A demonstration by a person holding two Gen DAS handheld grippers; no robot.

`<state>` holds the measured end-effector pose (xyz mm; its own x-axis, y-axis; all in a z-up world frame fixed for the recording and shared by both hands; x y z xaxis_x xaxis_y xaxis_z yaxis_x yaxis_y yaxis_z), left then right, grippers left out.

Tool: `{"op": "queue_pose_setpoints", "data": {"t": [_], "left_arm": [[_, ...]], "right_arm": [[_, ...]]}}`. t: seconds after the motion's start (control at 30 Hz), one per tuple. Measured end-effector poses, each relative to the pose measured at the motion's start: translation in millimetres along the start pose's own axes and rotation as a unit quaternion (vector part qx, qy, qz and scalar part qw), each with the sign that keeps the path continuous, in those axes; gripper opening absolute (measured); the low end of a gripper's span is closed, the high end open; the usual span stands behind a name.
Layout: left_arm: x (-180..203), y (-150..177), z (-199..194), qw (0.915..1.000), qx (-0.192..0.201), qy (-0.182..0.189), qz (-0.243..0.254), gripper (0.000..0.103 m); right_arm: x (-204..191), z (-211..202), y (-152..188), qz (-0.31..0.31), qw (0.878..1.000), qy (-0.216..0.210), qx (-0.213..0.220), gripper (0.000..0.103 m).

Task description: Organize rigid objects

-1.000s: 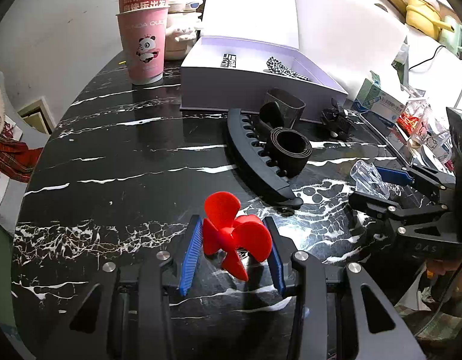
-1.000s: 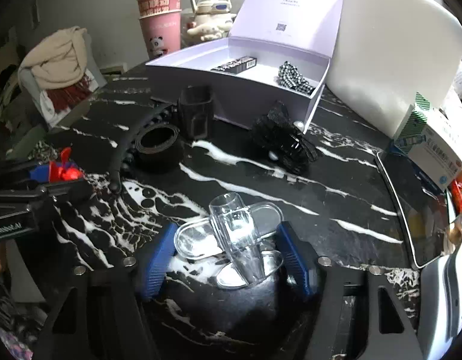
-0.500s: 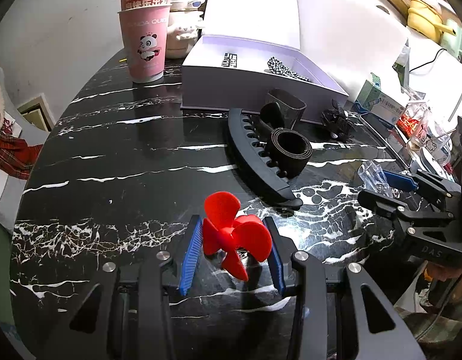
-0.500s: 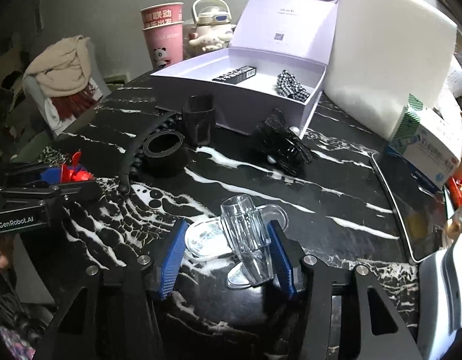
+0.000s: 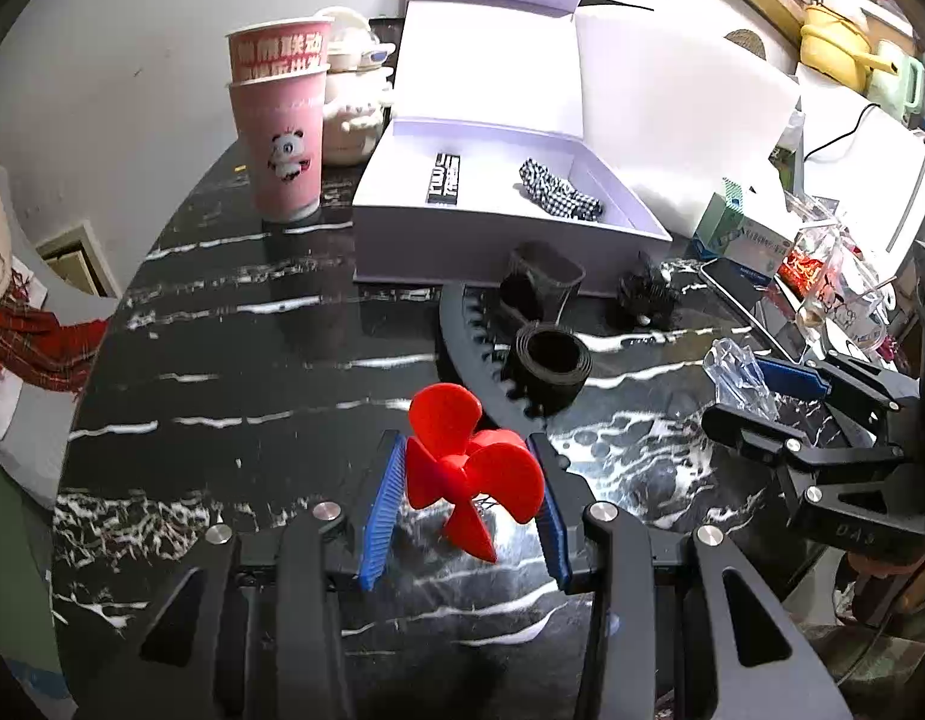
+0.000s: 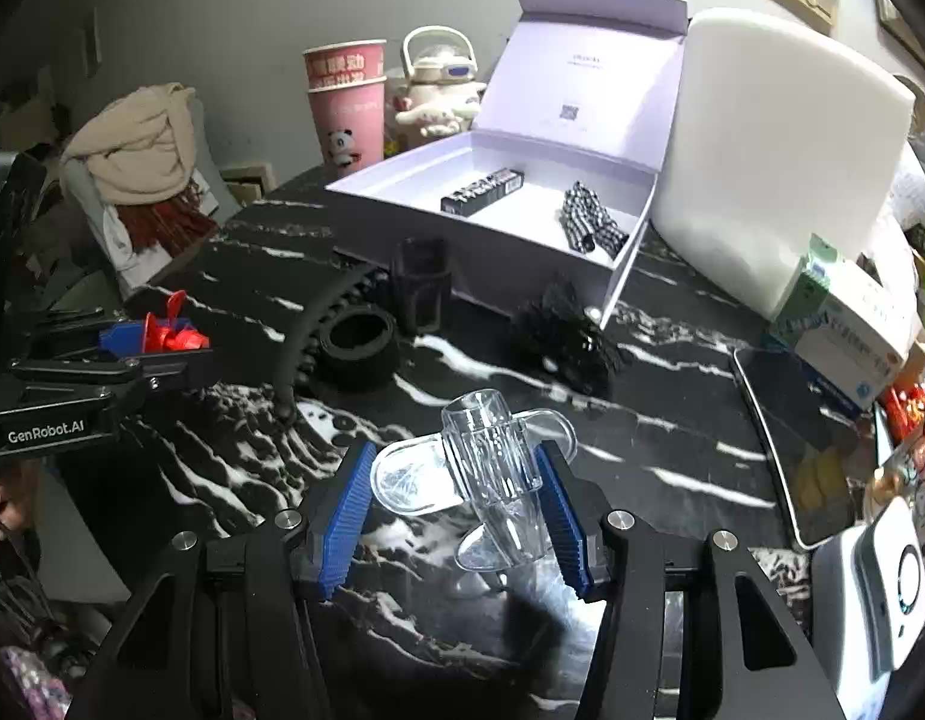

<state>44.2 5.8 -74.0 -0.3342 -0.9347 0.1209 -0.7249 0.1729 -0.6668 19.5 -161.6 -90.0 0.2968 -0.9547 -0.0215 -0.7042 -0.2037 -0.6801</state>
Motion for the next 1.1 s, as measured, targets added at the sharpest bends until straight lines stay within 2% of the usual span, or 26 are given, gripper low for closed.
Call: {"op": "queue_pose_setpoints", "data": {"t": [0.53,1.1], "left_arm": [[12,-52,1,0.9999,0.006,0.01,0.011,0.04],[13,-112,17,0.9996,0.013,0.018,0.016,0.04]], "right_arm": [[16,-3,-24,0.015,1.0,-0.015,-0.006,0.054],[37,-1,-80,0.006,1.0,-0.011,0.009,0.054]]}}
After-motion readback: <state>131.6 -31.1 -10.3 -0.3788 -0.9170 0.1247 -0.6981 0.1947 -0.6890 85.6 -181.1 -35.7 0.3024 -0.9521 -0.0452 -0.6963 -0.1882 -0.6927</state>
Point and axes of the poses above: each gripper's, at about its wrist camera, not at the fingertips, and z roughly the way its jaws point, x to its right, y to its underside, the point moved 6 cm from there along z, roughly the way its jaws point, and after that the axes turned 1 degree about x, right-handed, at the moved point
